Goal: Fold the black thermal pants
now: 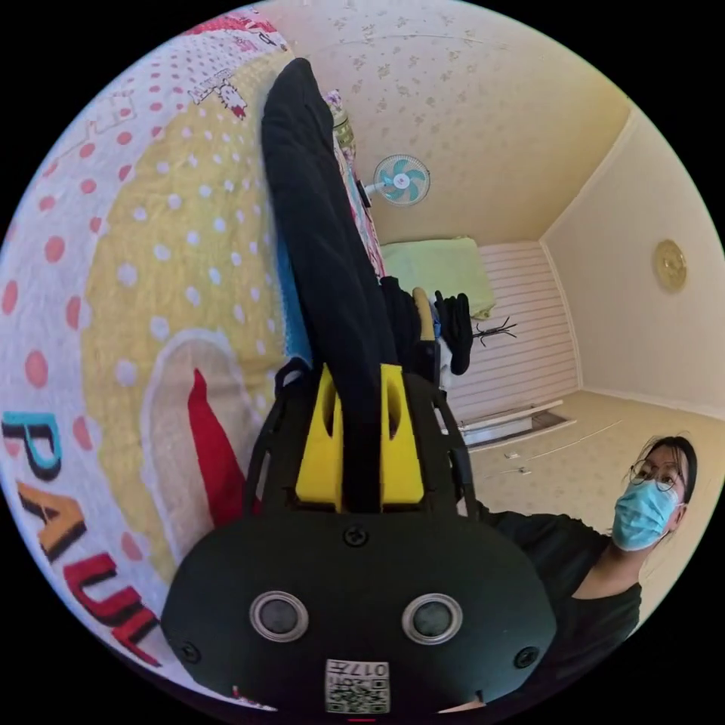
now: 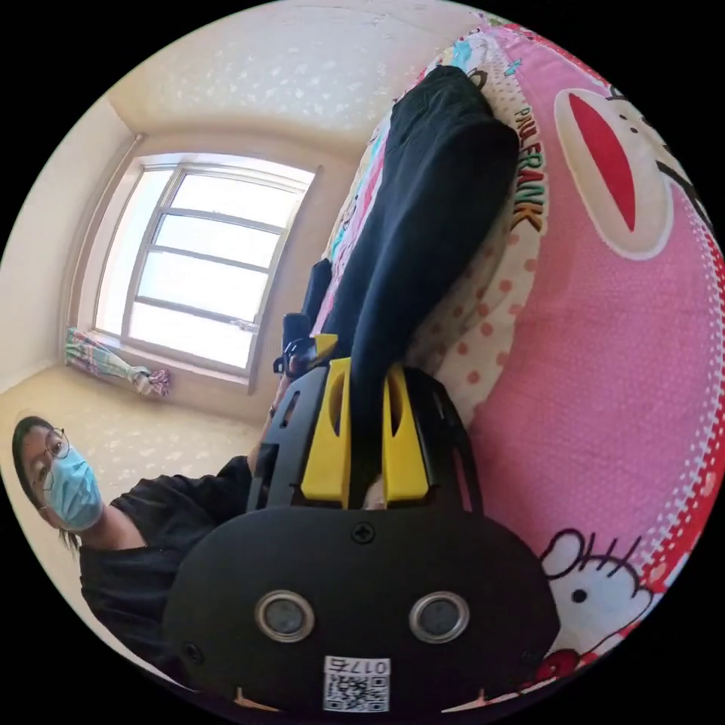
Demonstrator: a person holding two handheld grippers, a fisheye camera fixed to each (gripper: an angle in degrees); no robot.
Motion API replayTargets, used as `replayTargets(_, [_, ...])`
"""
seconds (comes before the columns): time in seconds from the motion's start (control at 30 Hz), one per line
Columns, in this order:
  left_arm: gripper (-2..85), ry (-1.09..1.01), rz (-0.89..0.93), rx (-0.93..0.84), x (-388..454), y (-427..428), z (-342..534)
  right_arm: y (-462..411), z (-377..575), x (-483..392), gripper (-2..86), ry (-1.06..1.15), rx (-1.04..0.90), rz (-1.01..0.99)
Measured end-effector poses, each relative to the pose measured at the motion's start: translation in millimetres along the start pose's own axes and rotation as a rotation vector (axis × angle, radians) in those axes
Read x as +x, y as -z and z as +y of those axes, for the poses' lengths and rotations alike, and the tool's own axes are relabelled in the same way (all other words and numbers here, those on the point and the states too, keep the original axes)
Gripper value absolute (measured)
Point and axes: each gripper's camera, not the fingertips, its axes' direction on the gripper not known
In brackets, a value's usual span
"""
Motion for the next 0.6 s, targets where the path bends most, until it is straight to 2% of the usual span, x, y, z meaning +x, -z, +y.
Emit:
replayTargets(0.03, [5.7,-0.019,0.031,0.011,5,3,8,9,18,-26,4.8,0.049,0.035,-0.093])
replayTargets(0.1, [5.1,-0.123,0.202,0.028,43,15,43,22,49,-87,3.6,0.167,0.063,-0.215])
replayTargets(0.17, [5.0,-0.26,0.254,0.02,99,29,74,29,79,-172,2.7,0.338,0.036,-0.195])
replayTargets(0.23, [5.0,-0.447,0.154,0.032,173,49,107,43,113,-297,2.0,0.573,0.036,-0.083])
replayTargets(0.3, [4.9,-0.668,0.035,0.107,271,72,145,60,125,-379,1.9,0.692,0.076,-0.073])
replayTargets(0.33, [5.0,-0.703,0.036,0.124,292,76,151,72,128,-426,1.9,0.76,0.096,-0.096])
replayTargets(0.43, [5.3,-0.822,0.127,0.16,373,90,163,94,119,-517,3.1,0.851,0.103,-0.114])
replayTargets(0.5, [5.5,-0.886,0.037,0.193,416,93,163,96,100,-546,4.1,0.831,0.094,-0.043])
replayTargets(0.6, [5.5,-0.784,-0.013,0.196,419,88,136,91,44,-549,4.9,0.755,0.055,-0.016])
